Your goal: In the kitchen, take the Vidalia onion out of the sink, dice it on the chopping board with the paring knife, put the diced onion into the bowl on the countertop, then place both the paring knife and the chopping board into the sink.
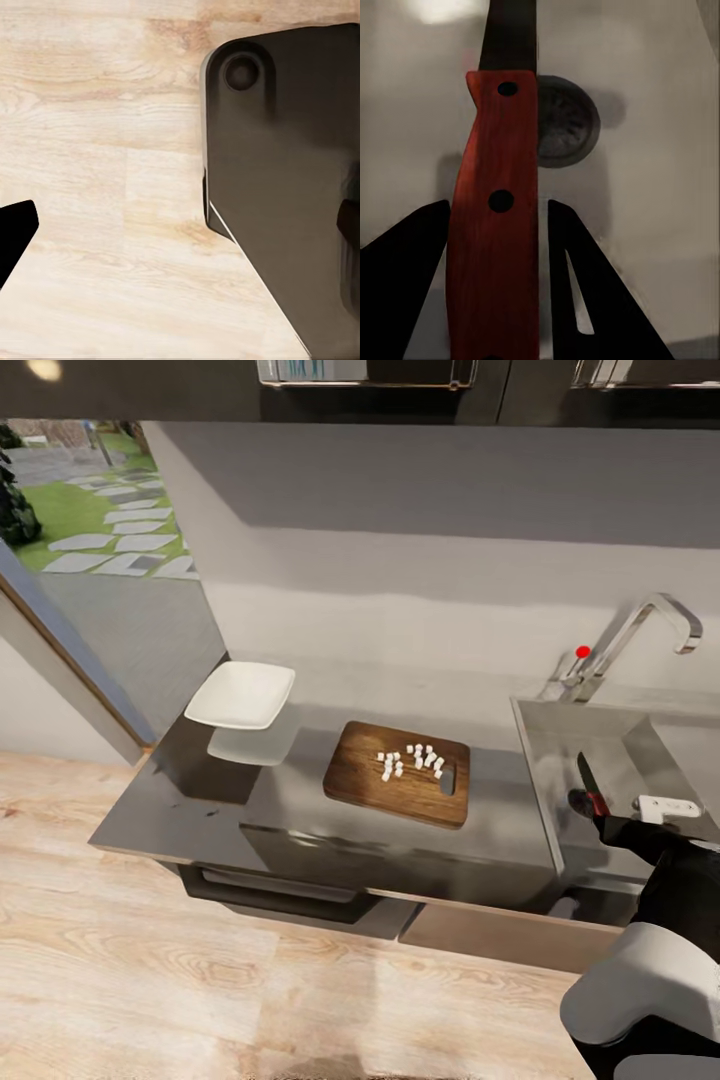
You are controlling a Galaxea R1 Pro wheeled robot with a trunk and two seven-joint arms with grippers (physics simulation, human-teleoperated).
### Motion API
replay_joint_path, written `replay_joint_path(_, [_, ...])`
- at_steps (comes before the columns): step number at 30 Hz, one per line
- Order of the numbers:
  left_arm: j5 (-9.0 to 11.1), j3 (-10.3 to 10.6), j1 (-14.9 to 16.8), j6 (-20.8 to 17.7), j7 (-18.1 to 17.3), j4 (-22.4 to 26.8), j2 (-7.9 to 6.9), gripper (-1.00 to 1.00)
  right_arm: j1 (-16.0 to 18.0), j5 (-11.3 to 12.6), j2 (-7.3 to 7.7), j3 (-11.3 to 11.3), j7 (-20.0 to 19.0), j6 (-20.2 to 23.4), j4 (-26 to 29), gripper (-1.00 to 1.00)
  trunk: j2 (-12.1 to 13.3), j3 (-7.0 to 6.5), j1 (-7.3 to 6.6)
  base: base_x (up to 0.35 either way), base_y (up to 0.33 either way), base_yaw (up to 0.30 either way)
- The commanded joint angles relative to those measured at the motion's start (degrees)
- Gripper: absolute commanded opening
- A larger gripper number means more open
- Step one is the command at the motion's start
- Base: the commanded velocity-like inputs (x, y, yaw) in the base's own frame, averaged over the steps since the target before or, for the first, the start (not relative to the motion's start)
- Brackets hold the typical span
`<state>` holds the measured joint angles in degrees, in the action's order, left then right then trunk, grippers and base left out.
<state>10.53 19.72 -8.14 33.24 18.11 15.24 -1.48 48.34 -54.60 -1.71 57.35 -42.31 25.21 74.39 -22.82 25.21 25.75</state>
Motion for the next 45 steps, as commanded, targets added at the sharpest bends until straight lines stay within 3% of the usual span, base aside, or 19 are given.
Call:
replay_joint_path(1, [0.5,0.5,0.0,0.1,0.2,0.1,-0.07,1.00,0.1,-0.3,-0.02,0.1,0.0,0.1,-0.3,-1.00,-0.1,0.17,0.03,0.000,0.000,0.058])
replay_joint_path(14, [0.5,0.5,0.0,0.1,0.2,0.1,-0.11,1.00,0.1,-0.2,0.11,0.1,0.9,-0.1,-3.0,-1.00,-0.1,1.32,0.03,0.000,0.000,0.062])
replay_joint_path(23, [0.5,0.5,0.0,0.1,0.2,0.1,-0.07,1.00,0.1,0.0,0.12,0.4,1.0,-2.9,-3.0,-1.00,-0.1,1.68,0.03,0.000,0.000,0.029])
replay_joint_path(24, [0.5,0.5,0.0,0.1,0.2,0.1,-0.04,1.00,0.1,0.0,0.12,0.5,1.4,-2.9,-3.0,1.00,-0.1,1.68,0.03,0.000,0.000,0.000])
replay_joint_path(29, [0.5,0.5,0.0,0.1,0.2,0.1,-0.03,1.00,0.1,0.1,0.12,0.5,4.7,-2.9,-3.0,1.00,-0.1,1.68,0.03,0.000,0.000,0.000])
replay_joint_path(37, [0.5,0.5,0.0,0.1,0.2,0.1,-0.02,1.00,0.1,0.1,0.12,0.5,4.9,-2.8,-2.6,1.00,-0.1,1.68,0.03,0.000,0.000,0.000])
replay_joint_path(41, [0.5,0.5,0.0,0.1,0.2,0.1,-0.02,1.00,0.1,0.2,0.08,0.5,4.5,-2.7,0.9,1.00,-0.1,1.68,0.03,0.000,0.000,0.000])
replay_joint_path(42, [0.5,0.5,0.0,0.1,0.2,0.1,-0.02,1.00,0.1,0.2,-0.03,0.4,4.0,-2.6,3.2,1.00,-0.1,1.68,0.03,0.000,0.000,0.000])
replay_joint_path(43, [0.5,0.5,0.0,0.1,0.2,0.1,-0.02,1.00,0.1,0.5,-0.44,0.3,1.4,-2.3,8.6,1.00,-0.1,1.68,0.03,0.000,0.000,0.000])
replay_joint_path(45, [0.5,0.5,0.0,0.1,0.2,0.1,-0.02,1.00,0.1,1.1,-0.72,0.4,-4.4,-1.1,14.0,1.00,-0.1,1.68,0.03,0.000,0.000,0.000])
